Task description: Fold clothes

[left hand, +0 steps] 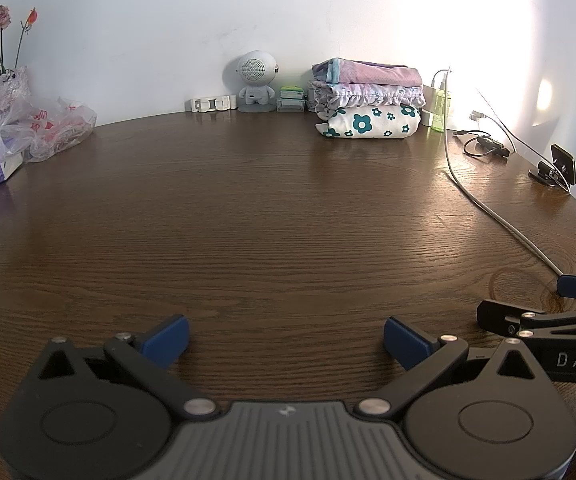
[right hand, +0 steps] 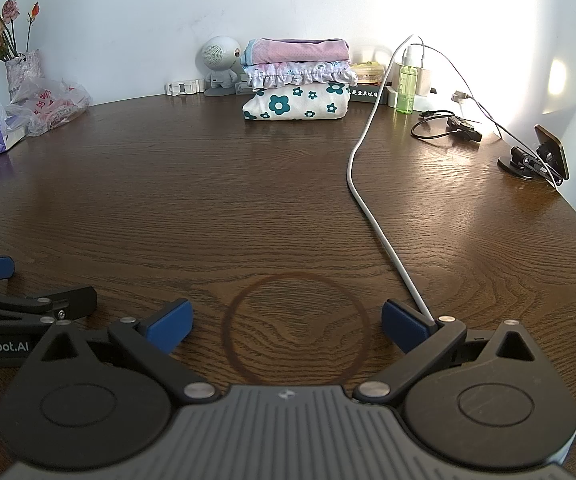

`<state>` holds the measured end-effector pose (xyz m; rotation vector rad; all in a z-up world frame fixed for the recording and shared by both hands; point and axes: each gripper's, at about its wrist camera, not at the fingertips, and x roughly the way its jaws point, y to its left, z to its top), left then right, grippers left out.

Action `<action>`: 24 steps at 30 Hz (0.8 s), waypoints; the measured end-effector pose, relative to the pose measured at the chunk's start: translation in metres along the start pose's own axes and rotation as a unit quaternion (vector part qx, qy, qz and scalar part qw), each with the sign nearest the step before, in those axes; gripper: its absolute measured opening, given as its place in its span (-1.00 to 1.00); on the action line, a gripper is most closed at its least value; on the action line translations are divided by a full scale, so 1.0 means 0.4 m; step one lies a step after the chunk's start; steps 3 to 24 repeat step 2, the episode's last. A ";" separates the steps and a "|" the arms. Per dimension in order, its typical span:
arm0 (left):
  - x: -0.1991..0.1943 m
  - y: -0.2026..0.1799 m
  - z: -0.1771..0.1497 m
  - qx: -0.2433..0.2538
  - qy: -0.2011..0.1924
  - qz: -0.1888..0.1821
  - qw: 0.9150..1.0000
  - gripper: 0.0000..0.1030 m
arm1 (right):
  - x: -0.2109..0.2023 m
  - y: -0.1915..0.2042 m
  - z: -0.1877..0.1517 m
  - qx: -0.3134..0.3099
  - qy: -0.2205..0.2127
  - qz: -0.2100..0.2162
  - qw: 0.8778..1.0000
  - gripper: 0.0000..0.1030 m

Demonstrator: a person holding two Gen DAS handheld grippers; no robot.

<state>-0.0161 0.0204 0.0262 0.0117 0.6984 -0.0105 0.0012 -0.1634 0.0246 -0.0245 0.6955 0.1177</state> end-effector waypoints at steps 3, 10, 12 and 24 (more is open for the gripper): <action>0.000 0.000 0.000 0.000 0.000 0.000 1.000 1.00 | 0.000 0.000 0.000 0.000 0.000 0.000 1.000 0.99; 0.000 0.000 0.000 0.000 0.000 0.000 1.000 1.00 | 0.000 0.000 0.000 0.000 0.000 0.000 1.000 0.99; 0.000 0.000 0.000 0.000 0.000 0.000 1.000 1.00 | 0.000 0.000 0.000 0.000 0.000 0.000 1.000 0.99; 0.000 0.000 0.000 0.000 0.000 0.000 1.000 1.00 | 0.000 0.000 0.000 0.000 0.000 0.000 1.000 0.99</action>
